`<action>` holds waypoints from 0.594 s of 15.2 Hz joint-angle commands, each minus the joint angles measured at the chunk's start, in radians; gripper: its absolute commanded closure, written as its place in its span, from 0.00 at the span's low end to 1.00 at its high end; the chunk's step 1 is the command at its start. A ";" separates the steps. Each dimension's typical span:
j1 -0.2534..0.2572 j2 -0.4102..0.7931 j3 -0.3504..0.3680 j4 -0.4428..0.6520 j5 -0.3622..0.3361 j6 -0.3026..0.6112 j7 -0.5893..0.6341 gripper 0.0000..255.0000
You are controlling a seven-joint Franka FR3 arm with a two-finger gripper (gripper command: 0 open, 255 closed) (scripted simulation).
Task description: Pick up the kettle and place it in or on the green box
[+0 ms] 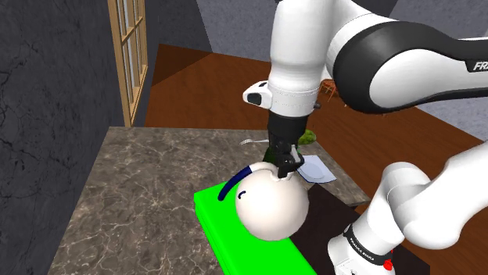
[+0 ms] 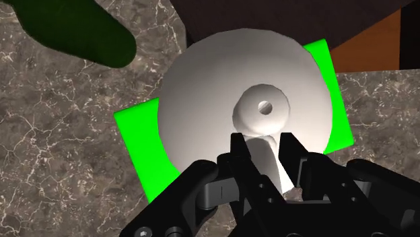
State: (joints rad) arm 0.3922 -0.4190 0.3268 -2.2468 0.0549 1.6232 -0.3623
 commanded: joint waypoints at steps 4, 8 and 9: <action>0.017 -0.134 -0.024 -0.118 0.021 -0.013 -0.029 1.00; 0.019 -0.128 -0.017 -0.167 0.025 0.042 -0.025 1.00; 0.019 -0.126 -0.016 -0.179 0.026 0.056 -0.024 1.00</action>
State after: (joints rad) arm 0.4111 -0.5486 0.3090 -2.4157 0.0802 1.6643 -0.3882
